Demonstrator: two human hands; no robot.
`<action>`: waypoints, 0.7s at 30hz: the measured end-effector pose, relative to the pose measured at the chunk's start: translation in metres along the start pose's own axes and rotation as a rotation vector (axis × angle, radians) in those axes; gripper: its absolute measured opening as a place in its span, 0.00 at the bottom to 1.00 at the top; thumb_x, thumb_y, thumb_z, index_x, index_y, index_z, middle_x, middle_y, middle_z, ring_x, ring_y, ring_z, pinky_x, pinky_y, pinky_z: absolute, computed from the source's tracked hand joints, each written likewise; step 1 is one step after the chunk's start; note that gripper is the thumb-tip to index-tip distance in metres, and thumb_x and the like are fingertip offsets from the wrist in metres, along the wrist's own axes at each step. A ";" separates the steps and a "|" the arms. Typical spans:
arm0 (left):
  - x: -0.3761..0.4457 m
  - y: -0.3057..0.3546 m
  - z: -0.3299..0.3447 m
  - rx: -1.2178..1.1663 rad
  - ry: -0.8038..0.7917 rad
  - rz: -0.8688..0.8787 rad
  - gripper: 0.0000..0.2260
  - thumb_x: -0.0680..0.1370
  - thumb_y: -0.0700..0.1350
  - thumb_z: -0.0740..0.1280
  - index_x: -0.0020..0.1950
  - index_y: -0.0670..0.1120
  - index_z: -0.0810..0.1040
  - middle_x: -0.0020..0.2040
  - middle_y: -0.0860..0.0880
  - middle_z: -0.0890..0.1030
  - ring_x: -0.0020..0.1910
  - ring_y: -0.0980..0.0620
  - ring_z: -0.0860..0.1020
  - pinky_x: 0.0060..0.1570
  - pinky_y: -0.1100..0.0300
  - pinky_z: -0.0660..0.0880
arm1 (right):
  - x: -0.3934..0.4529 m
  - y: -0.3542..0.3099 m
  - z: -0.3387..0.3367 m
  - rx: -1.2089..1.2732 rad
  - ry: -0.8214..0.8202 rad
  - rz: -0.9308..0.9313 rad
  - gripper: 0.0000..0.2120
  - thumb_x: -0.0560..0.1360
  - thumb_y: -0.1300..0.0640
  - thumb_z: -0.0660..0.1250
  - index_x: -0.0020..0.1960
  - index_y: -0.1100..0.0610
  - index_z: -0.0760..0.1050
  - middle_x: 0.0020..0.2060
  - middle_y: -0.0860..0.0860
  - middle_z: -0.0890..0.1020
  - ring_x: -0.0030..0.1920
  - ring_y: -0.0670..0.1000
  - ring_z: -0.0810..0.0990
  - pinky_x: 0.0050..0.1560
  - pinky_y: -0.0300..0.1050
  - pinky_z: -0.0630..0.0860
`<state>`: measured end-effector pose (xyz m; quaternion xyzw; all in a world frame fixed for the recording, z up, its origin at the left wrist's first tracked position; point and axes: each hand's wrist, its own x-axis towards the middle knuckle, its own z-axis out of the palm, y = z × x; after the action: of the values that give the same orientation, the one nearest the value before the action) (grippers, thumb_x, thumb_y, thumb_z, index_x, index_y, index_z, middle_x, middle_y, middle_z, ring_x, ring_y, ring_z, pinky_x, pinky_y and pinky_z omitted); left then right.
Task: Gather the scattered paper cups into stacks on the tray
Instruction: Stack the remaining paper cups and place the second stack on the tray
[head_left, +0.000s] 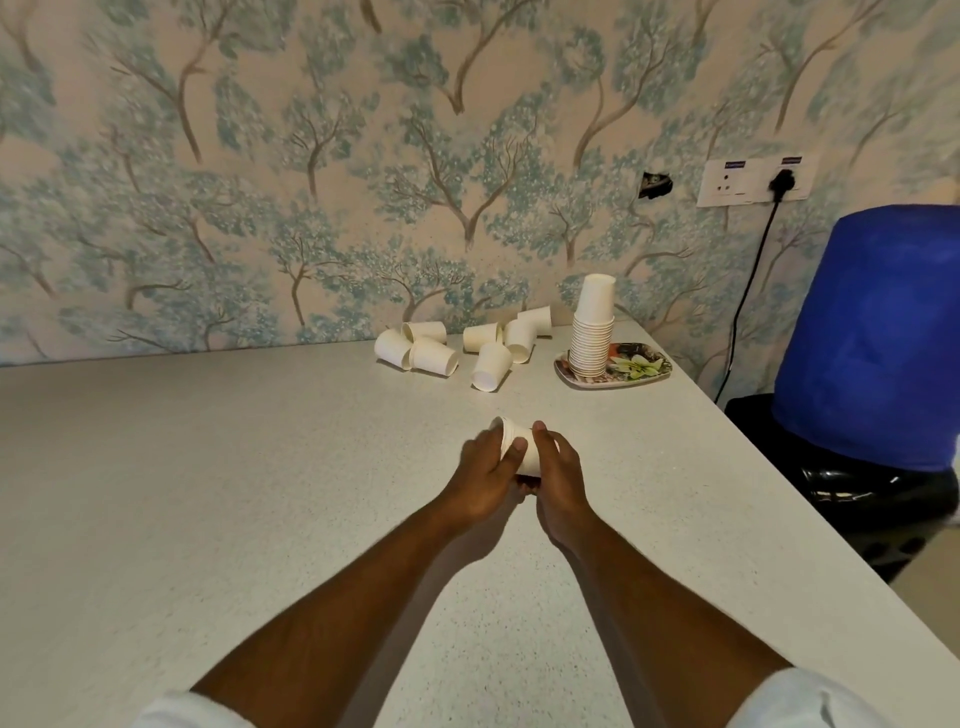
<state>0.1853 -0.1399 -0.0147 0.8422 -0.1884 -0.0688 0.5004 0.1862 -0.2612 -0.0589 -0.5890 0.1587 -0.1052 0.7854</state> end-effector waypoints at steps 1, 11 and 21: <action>0.005 -0.002 0.000 0.087 0.111 0.021 0.17 0.85 0.53 0.55 0.70 0.45 0.69 0.66 0.44 0.73 0.68 0.45 0.70 0.63 0.55 0.73 | 0.001 0.000 -0.001 0.011 0.012 0.007 0.21 0.82 0.42 0.64 0.67 0.55 0.73 0.57 0.60 0.82 0.51 0.59 0.84 0.41 0.53 0.84; 0.093 -0.039 -0.035 0.239 0.383 -0.059 0.09 0.83 0.45 0.65 0.62 0.45 0.75 0.62 0.44 0.76 0.65 0.43 0.73 0.63 0.49 0.74 | 0.015 0.005 -0.017 0.405 0.046 0.091 0.19 0.83 0.42 0.59 0.66 0.54 0.71 0.46 0.57 0.88 0.42 0.54 0.87 0.45 0.51 0.82; 0.216 -0.015 -0.041 0.608 -0.031 0.263 0.29 0.81 0.40 0.66 0.80 0.42 0.59 0.80 0.42 0.62 0.78 0.42 0.61 0.77 0.51 0.56 | 0.025 0.015 -0.023 0.500 -0.003 0.045 0.20 0.79 0.44 0.63 0.66 0.54 0.72 0.51 0.58 0.87 0.50 0.58 0.87 0.46 0.52 0.83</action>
<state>0.3995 -0.1836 0.0078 0.9204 -0.3148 0.0430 0.2277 0.2005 -0.2860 -0.0824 -0.3730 0.1398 -0.1229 0.9090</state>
